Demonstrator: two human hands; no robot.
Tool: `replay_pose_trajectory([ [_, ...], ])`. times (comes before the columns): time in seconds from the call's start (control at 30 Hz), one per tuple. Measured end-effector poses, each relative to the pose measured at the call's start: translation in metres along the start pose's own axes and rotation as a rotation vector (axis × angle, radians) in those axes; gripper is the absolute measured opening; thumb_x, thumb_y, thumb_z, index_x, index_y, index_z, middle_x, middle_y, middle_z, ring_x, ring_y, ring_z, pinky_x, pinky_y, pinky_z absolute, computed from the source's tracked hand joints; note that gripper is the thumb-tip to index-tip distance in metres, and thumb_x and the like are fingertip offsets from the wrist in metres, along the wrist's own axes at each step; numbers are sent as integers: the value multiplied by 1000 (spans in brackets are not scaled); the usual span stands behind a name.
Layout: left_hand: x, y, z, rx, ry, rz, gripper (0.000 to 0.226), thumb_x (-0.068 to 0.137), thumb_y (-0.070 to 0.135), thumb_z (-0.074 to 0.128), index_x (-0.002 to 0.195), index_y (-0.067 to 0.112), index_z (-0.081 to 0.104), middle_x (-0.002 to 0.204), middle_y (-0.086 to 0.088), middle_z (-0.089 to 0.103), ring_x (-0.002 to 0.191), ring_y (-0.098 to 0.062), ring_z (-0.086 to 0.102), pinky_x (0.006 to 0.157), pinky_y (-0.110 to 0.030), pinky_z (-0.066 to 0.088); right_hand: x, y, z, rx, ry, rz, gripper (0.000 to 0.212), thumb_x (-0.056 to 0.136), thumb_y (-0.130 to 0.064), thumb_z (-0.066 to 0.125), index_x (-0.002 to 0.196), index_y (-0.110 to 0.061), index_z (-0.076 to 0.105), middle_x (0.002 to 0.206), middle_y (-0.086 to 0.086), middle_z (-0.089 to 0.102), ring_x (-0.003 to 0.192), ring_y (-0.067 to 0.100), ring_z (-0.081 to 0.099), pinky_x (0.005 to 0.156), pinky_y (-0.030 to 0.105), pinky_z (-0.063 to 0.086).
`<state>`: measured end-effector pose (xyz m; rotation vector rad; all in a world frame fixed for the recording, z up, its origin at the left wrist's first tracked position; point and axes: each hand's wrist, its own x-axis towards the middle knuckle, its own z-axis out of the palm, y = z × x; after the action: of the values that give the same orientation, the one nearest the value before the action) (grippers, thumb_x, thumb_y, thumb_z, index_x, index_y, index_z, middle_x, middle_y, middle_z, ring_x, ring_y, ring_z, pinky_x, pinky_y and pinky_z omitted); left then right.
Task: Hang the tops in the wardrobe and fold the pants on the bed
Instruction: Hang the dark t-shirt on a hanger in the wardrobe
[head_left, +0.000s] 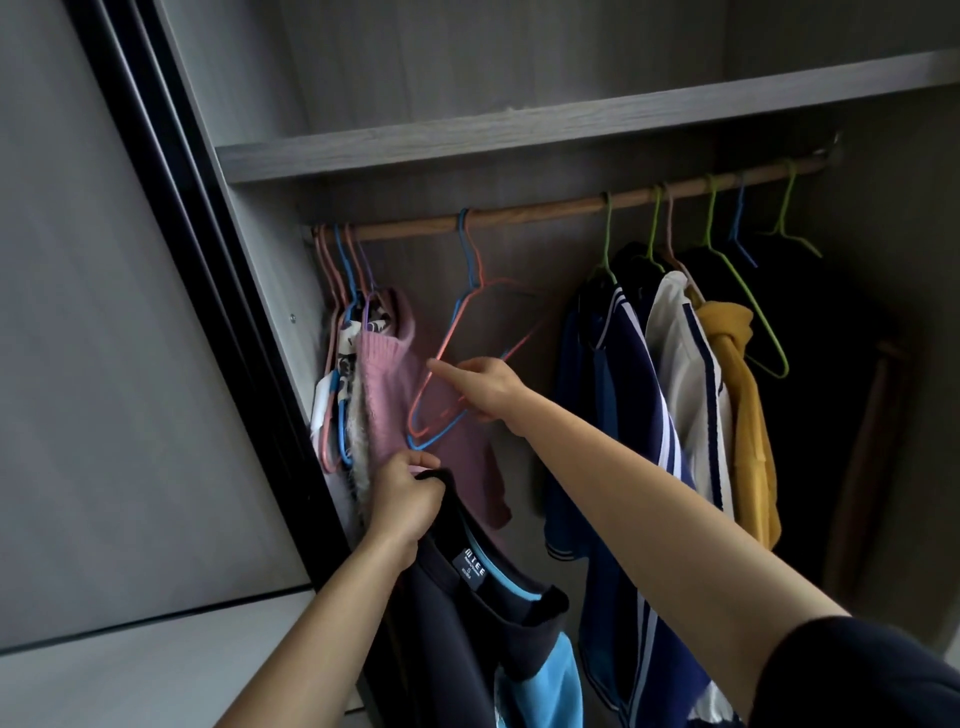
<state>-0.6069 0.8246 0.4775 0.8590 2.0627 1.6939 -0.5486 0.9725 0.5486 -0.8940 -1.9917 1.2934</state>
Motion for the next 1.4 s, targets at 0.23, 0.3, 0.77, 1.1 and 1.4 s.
replay_pose_trajectory([
  [0.23,4,2,-9,12,17,-18,22,83,-5,55,92,14,63,87,-12,64,66,-24,59,62,-31,47,19,-12,24,-173,167,-66,33,88,-45,69,81,-12,74,86,8,75,91,26,70,85,36,56],
  [0.3,5,1,-13,14,32,-7,22,84,-6,55,90,14,62,85,-8,63,65,-20,57,59,-27,46,19,-11,26,-194,178,-54,29,92,-35,62,90,-9,75,92,13,76,97,29,71,88,37,56],
  [0.77,5,-6,1,70,-9,2,30,80,-5,55,91,21,63,103,-2,67,98,-21,64,92,-39,54,-43,62,-51,157,725,-284,27,107,-37,37,112,-24,60,79,-9,62,70,0,59,60,13,43],
  [1.1,-9,-20,24,132,-82,38,34,78,-7,49,94,19,62,97,13,61,82,-9,59,64,-20,42,-103,129,-87,57,730,-152,9,97,-45,56,105,-40,58,67,-11,62,56,5,55,53,25,44],
  [1.4,-27,-51,39,320,-212,165,30,73,4,58,93,26,58,91,13,60,85,-18,58,77,-31,45,-202,163,-65,-78,552,-41,33,96,-56,53,109,-30,68,57,-1,58,50,8,53,56,29,42],
])
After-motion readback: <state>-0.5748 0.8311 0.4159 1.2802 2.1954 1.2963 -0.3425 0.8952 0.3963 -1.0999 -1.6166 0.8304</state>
